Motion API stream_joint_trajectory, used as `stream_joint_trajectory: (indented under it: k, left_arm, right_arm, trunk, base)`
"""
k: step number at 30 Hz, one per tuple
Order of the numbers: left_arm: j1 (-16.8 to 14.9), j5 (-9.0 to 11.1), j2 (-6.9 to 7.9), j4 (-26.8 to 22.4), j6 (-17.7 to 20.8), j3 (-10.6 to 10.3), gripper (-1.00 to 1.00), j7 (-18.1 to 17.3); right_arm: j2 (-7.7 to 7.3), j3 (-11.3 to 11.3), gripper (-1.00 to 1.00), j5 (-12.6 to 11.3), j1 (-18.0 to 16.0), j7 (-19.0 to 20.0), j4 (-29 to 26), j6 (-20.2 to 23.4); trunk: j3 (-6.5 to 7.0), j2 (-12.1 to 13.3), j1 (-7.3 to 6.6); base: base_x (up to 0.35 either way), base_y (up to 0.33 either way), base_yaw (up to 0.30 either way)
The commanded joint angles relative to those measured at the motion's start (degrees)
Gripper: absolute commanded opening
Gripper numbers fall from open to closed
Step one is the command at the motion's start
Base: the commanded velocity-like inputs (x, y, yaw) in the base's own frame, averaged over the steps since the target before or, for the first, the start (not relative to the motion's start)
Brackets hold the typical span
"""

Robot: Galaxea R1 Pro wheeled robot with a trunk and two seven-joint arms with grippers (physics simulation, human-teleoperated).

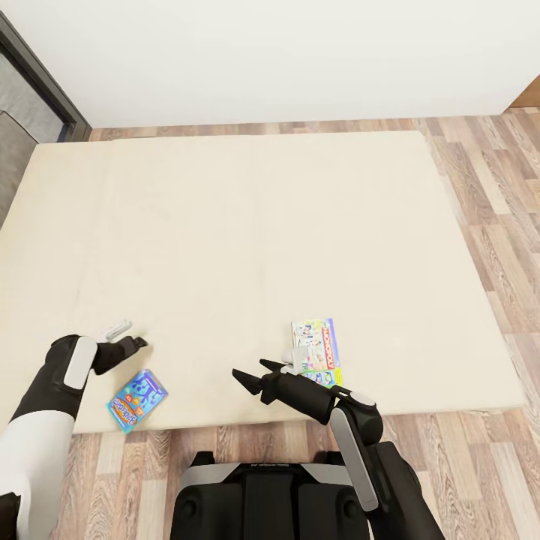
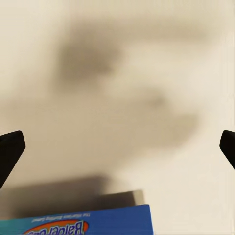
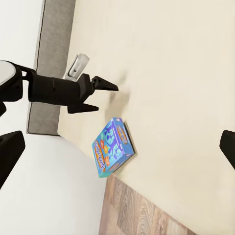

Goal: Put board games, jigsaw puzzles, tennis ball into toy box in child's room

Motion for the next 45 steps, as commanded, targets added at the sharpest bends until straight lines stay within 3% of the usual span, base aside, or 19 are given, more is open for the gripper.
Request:
stream_joint_trajectory:
  k: [1, 10, 22, 35, 45]
  left_arm:
    - [-0.02, 0.62, 0.00, -0.11, 0.13, 0.12, 1.00, 0.71]
    - [1.23, 0.79, 0.01, -2.68, -0.88, 0.68, 1.00, 1.25]
    - [8.76, 1.43, -0.01, -13.10, 0.17, 1.31, 1.00, 0.14]
    - [11.19, 1.51, -0.13, -17.35, 5.08, 1.04, 1.00, 0.01]
    - [11.66, 1.13, -0.51, -18.83, 5.65, 0.78, 1.00, 0.02]
  right_arm:
    - [0.02, -0.04, 1.00, -0.37, -0.02, -0.03, -0.04, 0.44]
    - [0.02, -0.04, 1.00, -0.41, -0.02, -0.03, -0.04, 0.44]
    - [0.02, -0.28, 1.00, -0.48, -0.02, 0.01, -0.04, 0.44]
    - [0.02, -0.31, 1.00, -0.46, -0.02, -0.02, -0.04, 0.44]
    - [0.02, -0.31, 1.00, -0.52, -0.02, 0.02, -0.10, 0.44]
  trunk:
    - [-0.03, -0.04, 0.01]
    - [-0.03, -0.04, 0.01]
    - [-0.03, -0.04, 0.01]
    - [-0.03, -0.04, 0.01]
    - [-0.03, -0.04, 0.01]
  base:
    - [0.000, 0.000, 0.000]
    - [0.000, 0.000, 0.000]
    - [0.000, 0.000, 0.000]
    - [0.000, 0.000, 0.000]
    - [0.000, 0.000, 0.000]
